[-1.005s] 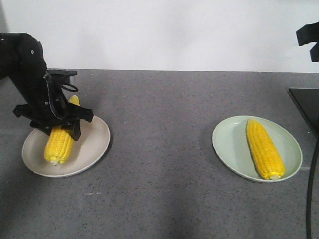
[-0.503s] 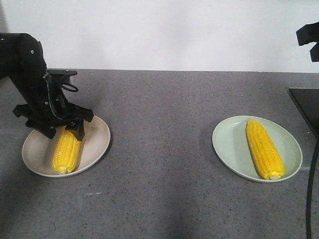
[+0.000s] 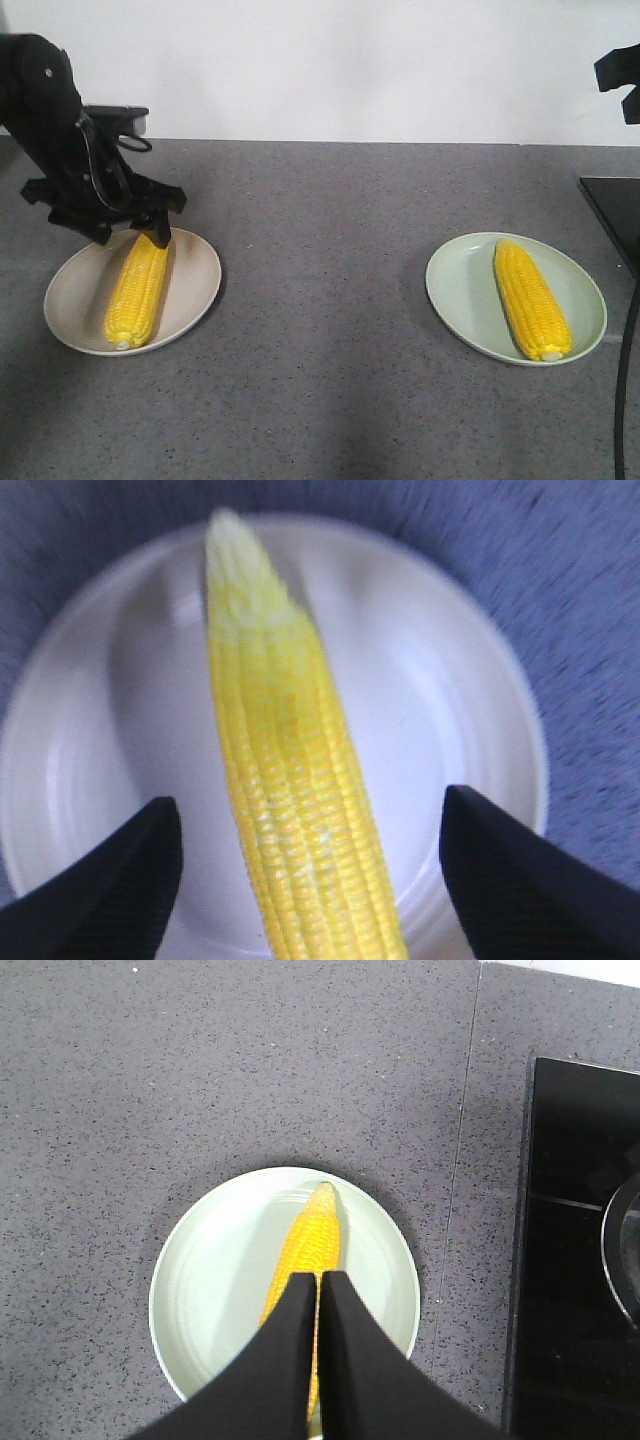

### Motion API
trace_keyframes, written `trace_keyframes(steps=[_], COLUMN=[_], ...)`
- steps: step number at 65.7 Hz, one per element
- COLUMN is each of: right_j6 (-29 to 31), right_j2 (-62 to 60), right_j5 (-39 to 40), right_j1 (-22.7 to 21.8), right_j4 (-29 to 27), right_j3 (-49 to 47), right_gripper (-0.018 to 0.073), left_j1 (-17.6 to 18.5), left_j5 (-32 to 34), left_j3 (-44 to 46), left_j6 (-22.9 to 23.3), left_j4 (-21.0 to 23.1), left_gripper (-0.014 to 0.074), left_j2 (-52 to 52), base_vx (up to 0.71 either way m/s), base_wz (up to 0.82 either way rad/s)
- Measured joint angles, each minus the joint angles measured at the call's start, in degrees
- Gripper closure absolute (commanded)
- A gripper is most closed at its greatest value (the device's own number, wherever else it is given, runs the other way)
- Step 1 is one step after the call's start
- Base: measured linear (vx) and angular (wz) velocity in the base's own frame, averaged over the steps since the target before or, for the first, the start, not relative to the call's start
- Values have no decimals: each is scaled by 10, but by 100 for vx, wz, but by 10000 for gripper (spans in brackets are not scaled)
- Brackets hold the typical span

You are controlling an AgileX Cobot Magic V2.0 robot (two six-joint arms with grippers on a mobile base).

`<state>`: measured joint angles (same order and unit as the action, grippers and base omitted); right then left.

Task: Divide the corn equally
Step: 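Open the left gripper and raise it away from the cob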

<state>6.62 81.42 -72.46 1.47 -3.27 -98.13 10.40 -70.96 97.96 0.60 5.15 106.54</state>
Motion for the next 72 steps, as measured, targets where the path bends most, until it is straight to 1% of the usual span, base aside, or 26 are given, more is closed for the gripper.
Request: trace_keyframes(steps=[5, 11, 18, 19, 22, 24, 33, 72], right_j6=[0, 0, 0, 0, 0, 0, 0, 0], right_j2=[0, 0, 0, 0, 0, 0, 0, 0], right_j5=[0, 0, 0, 0, 0, 0, 0, 0], right_j1=[0, 0, 0, 0, 0, 0, 0, 0], right_j4=[0, 0, 0, 0, 0, 0, 0, 0], right_j3=[0, 0, 0, 0, 0, 0, 0, 0], right_gripper=[568, 568, 568, 568, 568, 568, 568, 568], left_j1=[0, 0, 0, 0, 0, 0, 0, 0], left_j5=[0, -1, -3, -3, -5, -7, -7, -8], left_j3=[21, 38, 43, 43, 44, 45, 44, 44], left_j6=[0, 0, 0, 0, 0, 0, 0, 0], left_j4=[0, -2, -18, -20, -30, -35, -44, -45], left_gripper=[153, 254, 440, 483, 569, 606, 604, 603], left_j2=[-18, -41, -68, -71, -77, -80, -83, -83], base_vx=[0, 0, 0, 0, 0, 0, 0, 0], base_wz=[0, 0, 0, 0, 0, 0, 0, 0])
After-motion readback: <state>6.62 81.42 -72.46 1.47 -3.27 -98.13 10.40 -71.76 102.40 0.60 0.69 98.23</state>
